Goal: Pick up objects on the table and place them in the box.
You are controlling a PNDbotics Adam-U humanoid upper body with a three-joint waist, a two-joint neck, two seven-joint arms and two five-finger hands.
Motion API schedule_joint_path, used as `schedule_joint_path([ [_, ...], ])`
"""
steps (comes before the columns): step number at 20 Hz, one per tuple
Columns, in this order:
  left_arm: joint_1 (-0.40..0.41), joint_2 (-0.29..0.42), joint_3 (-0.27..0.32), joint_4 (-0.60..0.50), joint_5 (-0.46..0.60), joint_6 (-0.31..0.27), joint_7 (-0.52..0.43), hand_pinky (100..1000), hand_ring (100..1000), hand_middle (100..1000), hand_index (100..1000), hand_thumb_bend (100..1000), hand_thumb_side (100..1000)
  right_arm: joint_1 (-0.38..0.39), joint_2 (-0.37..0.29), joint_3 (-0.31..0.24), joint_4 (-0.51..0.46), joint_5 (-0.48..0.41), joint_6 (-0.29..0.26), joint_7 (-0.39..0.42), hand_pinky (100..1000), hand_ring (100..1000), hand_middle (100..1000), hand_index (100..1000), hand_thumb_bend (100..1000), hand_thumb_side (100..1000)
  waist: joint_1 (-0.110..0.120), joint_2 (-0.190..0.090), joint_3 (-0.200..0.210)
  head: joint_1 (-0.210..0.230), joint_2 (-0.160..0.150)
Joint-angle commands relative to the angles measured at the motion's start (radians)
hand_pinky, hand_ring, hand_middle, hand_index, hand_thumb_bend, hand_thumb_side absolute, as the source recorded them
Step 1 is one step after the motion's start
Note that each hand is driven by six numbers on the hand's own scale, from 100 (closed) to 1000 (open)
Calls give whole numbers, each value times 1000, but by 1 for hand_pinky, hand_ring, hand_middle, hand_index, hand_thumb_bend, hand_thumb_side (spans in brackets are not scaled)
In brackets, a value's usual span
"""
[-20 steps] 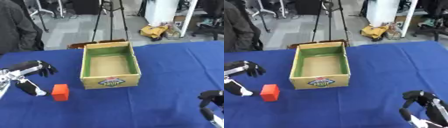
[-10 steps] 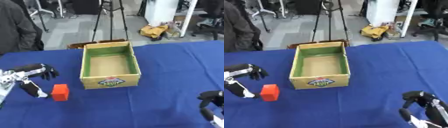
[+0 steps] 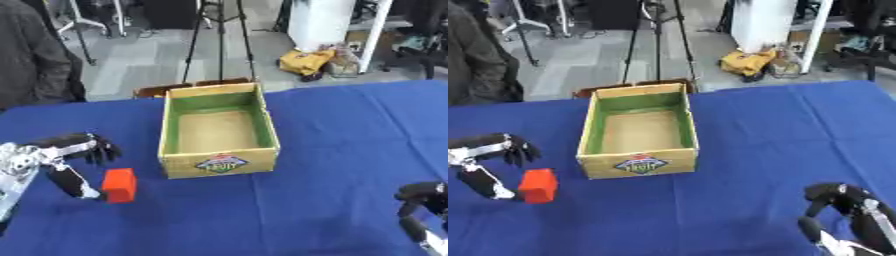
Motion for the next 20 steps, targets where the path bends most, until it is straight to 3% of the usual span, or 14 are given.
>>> schedule_joint_path([
  [1,-30,10,2,9,-18,0,7,695,670,690,836,570,100,-7,-12,-3,-6,-1,-2,4,742,480,424,690,536,432,-1,-13,-2,0,5],
  [20,-56,-26,-6,66,-99,-14,31,706,680,690,829,580,100,-13,-9,0,-4,-1,-1,9,743,479,423,690,532,435,2,-9,-9,0,-1],
])
